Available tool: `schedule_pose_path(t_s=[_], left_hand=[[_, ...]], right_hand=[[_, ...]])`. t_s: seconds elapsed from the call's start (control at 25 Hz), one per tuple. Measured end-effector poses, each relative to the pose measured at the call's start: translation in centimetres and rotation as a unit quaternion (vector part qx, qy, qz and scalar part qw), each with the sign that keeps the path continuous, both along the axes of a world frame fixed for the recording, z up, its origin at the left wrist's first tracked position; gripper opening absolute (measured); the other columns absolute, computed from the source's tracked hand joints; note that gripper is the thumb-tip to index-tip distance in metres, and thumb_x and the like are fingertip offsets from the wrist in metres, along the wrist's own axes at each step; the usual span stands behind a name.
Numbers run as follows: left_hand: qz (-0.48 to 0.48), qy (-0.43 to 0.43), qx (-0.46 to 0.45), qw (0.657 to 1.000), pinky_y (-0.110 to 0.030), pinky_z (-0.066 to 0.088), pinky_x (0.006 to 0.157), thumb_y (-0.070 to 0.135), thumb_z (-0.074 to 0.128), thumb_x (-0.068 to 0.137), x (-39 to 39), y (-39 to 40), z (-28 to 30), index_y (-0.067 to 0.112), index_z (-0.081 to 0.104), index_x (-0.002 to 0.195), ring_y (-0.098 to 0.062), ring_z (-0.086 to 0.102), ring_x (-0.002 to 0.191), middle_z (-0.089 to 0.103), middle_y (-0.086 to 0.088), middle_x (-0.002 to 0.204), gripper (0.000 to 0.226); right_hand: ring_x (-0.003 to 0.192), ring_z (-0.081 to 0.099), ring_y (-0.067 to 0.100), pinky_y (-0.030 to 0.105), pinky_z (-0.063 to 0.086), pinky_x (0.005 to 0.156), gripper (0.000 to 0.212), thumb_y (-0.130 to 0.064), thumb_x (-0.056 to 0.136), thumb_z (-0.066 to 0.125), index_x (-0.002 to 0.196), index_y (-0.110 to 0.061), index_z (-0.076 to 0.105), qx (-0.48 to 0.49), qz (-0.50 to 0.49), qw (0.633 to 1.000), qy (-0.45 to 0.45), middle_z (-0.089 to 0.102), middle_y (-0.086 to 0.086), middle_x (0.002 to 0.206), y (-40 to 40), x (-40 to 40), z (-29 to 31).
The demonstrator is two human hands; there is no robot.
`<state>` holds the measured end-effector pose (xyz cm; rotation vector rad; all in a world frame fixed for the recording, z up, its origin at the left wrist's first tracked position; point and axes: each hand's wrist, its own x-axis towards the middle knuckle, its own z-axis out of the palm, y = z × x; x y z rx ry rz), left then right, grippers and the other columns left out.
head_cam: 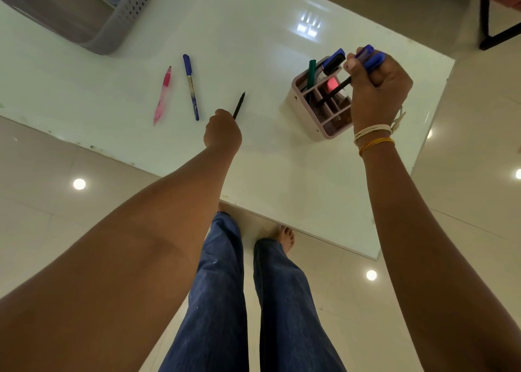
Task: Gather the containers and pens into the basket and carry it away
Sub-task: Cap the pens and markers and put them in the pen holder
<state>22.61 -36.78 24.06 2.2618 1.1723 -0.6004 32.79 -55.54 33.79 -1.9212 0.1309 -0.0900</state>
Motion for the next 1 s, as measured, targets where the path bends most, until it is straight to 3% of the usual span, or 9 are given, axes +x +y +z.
schedule_pose_path(t_s=[0.12, 0.36, 0.52, 0.64, 0.72, 0.84, 0.92, 1.0], left_hand=[[-0.035, -0.045, 0.001, 0.998, -0.037, 0.048, 0.08, 0.02, 0.046, 0.1, 0.2, -0.3, 0.4, 0.002, 0.047, 0.12, -0.032, 0.062, 0.108, 0.061, -0.016, 0.117, 0.027], [-0.057, -0.242, -0.043, 0.968, -0.03, 0.04, 0.065, 0.017, 0.035, 0.101, 1.5, -1.8, 2.1, 0.0, 0.043, 0.108, -0.024, 0.053, 0.077, 0.056, -0.015, 0.095, 0.02], [-0.101, -0.297, -0.087, 0.946, -0.032, 0.036, 0.049, 0.013, 0.03, 0.101, 1.8, -2.2, 3.1, 0.01, 0.032, 0.096, -0.016, 0.04, 0.052, 0.046, -0.006, 0.068, 0.006], [-0.146, -0.302, -0.071, 0.939, -0.028, 0.032, 0.047, 0.014, 0.028, 0.102, 1.6, -2.3, 3.9, 0.006, 0.037, 0.102, -0.015, 0.036, 0.049, 0.043, -0.002, 0.064, 0.011], [-0.174, -0.31, -0.045, 0.934, -0.028, 0.035, 0.051, 0.014, 0.029, 0.102, 1.2, -2.1, 4.1, 0.006, 0.039, 0.104, -0.019, 0.041, 0.054, 0.045, -0.003, 0.068, 0.014], [-0.196, -0.315, -0.016, 0.928, -0.03, 0.038, 0.054, 0.015, 0.029, 0.102, 0.8, -1.4, 4.3, 0.005, 0.041, 0.108, -0.026, 0.049, 0.06, 0.048, -0.006, 0.073, 0.015], [-0.204, -0.314, -0.015, 0.927, -0.03, 0.035, 0.054, 0.014, 0.03, 0.102, 0.7, -0.9, 4.5, 0.004, 0.042, 0.109, -0.026, 0.049, 0.061, 0.048, -0.006, 0.074, 0.017], [-0.216, -0.315, -0.015, 0.924, -0.029, 0.032, 0.054, 0.014, 0.03, 0.102, 0.6, -0.7, 4.5, 0.004, 0.044, 0.109, -0.026, 0.047, 0.059, 0.046, -0.004, 0.073, 0.018]], right_hand=[[0.048, 0.05, -0.009, 0.008, 0.045, 0.06, 0.005, -0.009, 0.083, 0.07, 0.083, -0.012, 0.065, -0.036, 0.02, 0.998, 0.054, 0.052, -0.027, 0.043, 0.3, -0.9, -1.1], [0.061, 0.062, -0.003, 0.015, 0.054, 0.068, 0.01, -0.009, 0.082, 0.071, 0.09, -0.004, 0.071, 0.003, 0.0, 0.993, 0.118, 0.068, -0.005, 0.069, 1.0, -2.2, -2.2], [0.089, 0.071, 0.016, 0.031, 0.059, 0.084, 0.021, -0.016, 0.081, 0.072, 0.098, -0.006, 0.074, 0.024, -0.068, 0.997, 0.025, 0.075, 0.008, 0.093, 1.3, -1.4, 0.0], [0.084, 0.07, 0.018, 0.03, 0.059, 0.082, 0.015, -0.011, 0.082, 0.07, 0.095, -0.004, 0.073, 0.055, -0.048, 0.997, -0.027, 0.074, 0.009, 0.089, 3.1, -0.5, 2.0], [0.077, 0.068, 0.019, 0.032, 0.06, 0.078, 0.011, -0.005, 0.083, 0.068, 0.094, -0.003, 0.072, 0.132, -0.021, 0.991, 0.026, 0.072, 0.009, 0.08, 5.2, -0.3, 2.2], [0.08, 0.07, 0.025, 0.034, 0.059, 0.076, 0.014, -0.003, 0.086, 0.067, 0.099, -0.004, 0.067, 0.264, -0.047, 0.943, 0.199, 0.07, 0.009, 0.083, 7.3, -0.2, 1.5], [0.085, 0.071, 0.027, 0.035, 0.059, 0.079, 0.017, -0.006, 0.088, 0.066, 0.104, -0.006, 0.064, 0.295, -0.048, 0.913, 0.279, 0.07, 0.008, 0.088, 7.8, 0.0, 1.0], [0.087, 0.07, 0.029, 0.037, 0.059, 0.081, 0.01, -0.008, 0.09, 0.064, 0.1, -0.008, 0.063, 0.308, -0.025, 0.905, 0.293, 0.07, 0.006, 0.087, 8.0, 0.0, 0.7]])
